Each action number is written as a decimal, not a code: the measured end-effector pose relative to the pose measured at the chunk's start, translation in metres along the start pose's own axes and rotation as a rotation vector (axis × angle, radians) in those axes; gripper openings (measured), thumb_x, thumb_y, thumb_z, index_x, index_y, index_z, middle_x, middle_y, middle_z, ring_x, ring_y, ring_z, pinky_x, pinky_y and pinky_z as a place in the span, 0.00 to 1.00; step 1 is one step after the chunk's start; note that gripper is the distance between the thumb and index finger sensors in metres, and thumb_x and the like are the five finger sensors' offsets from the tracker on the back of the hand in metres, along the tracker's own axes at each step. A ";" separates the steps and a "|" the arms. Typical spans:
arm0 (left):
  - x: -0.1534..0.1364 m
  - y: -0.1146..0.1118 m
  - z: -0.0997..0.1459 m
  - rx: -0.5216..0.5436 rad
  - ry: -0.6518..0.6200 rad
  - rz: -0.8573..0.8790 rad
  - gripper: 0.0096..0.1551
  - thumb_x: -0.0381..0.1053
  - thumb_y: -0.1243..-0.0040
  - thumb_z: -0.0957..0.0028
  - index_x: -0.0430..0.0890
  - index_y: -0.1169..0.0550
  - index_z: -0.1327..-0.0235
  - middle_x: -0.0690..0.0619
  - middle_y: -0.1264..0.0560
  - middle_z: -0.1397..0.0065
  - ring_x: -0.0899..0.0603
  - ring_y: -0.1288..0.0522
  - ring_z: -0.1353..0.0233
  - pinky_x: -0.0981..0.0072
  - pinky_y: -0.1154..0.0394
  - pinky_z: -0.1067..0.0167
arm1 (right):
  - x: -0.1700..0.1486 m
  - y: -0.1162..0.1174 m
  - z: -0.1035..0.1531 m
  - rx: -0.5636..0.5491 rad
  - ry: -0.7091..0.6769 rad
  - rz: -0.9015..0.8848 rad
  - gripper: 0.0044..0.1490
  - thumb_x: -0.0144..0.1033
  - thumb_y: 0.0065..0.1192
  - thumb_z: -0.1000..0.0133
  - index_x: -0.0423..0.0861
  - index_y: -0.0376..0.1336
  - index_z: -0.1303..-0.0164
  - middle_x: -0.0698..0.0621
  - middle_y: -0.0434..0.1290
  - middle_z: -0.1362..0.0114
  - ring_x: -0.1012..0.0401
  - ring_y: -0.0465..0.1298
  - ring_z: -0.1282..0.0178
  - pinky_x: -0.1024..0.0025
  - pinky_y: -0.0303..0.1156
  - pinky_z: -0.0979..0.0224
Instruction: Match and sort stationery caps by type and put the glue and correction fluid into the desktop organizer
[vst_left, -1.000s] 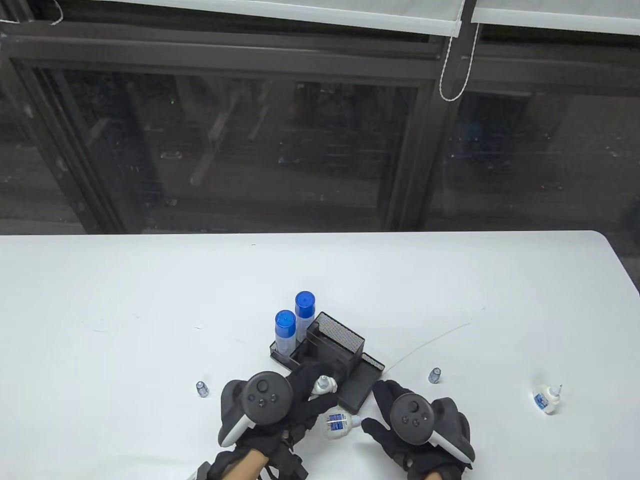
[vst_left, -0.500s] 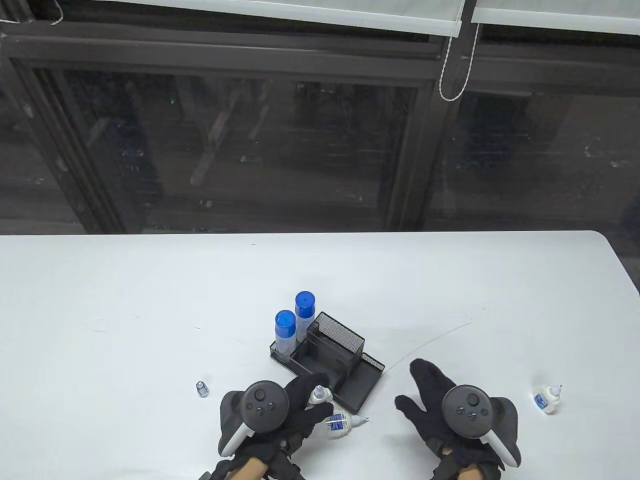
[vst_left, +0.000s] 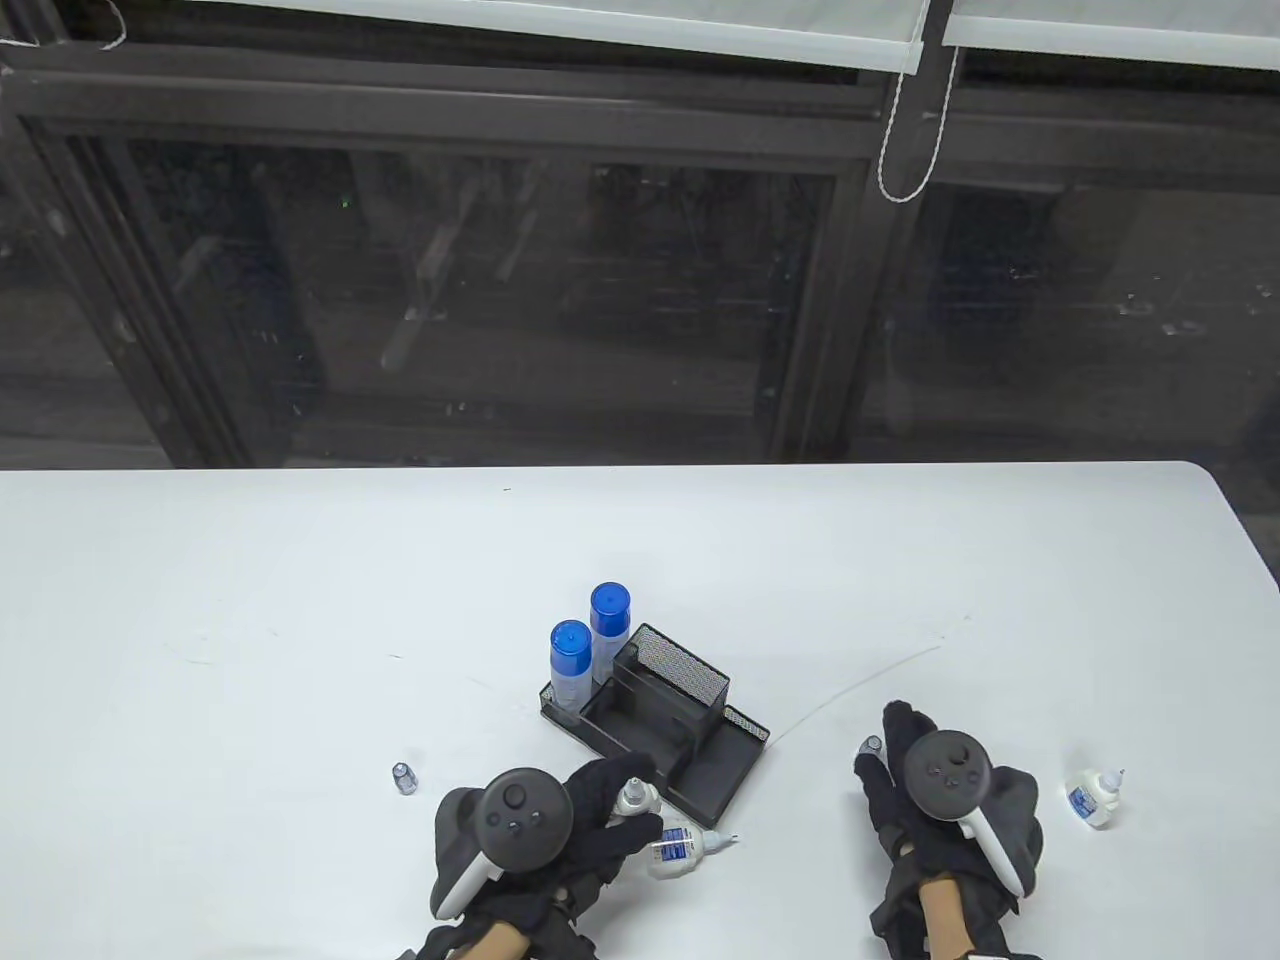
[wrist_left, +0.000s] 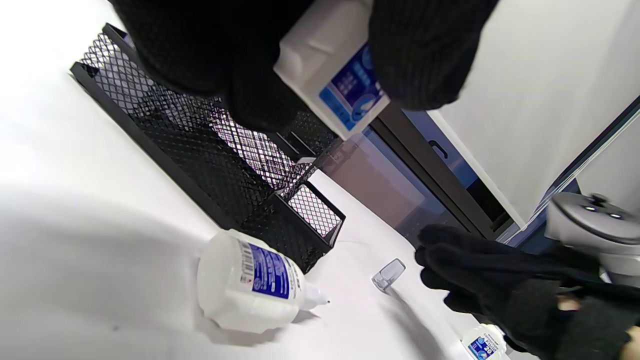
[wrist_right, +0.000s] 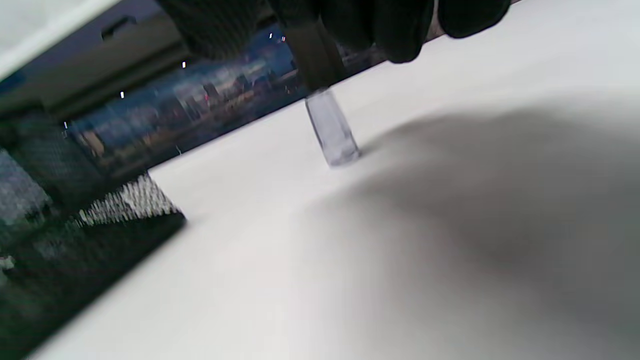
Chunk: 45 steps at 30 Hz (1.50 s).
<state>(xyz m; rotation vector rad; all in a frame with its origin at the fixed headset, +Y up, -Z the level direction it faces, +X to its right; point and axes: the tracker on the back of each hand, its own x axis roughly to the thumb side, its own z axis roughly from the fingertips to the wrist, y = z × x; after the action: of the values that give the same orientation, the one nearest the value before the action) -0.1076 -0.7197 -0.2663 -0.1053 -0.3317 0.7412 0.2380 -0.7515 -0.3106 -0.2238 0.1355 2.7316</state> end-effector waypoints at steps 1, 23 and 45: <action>0.000 -0.001 0.000 -0.005 -0.001 -0.002 0.35 0.59 0.36 0.43 0.53 0.31 0.24 0.49 0.26 0.22 0.42 0.18 0.29 0.46 0.23 0.36 | 0.003 0.005 -0.003 0.002 0.009 0.042 0.43 0.45 0.56 0.40 0.52 0.45 0.16 0.41 0.51 0.13 0.43 0.57 0.15 0.39 0.53 0.19; 0.003 -0.008 0.000 -0.041 -0.021 0.003 0.35 0.60 0.36 0.43 0.53 0.31 0.24 0.49 0.25 0.22 0.42 0.18 0.29 0.46 0.23 0.36 | 0.034 -0.012 0.002 -0.186 -0.027 0.155 0.29 0.34 0.65 0.44 0.52 0.65 0.30 0.48 0.74 0.29 0.47 0.72 0.28 0.45 0.64 0.24; 0.003 -0.008 0.004 -0.040 -0.032 0.029 0.35 0.60 0.35 0.44 0.54 0.30 0.25 0.50 0.25 0.23 0.43 0.18 0.30 0.47 0.23 0.36 | 0.174 -0.044 0.094 -0.067 -0.657 -0.093 0.29 0.35 0.64 0.43 0.53 0.65 0.29 0.48 0.74 0.28 0.47 0.73 0.28 0.45 0.64 0.24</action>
<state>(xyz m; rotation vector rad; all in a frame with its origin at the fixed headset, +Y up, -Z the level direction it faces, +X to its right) -0.1018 -0.7238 -0.2605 -0.1362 -0.3760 0.7660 0.0846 -0.6335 -0.2515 0.6289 -0.1459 2.5685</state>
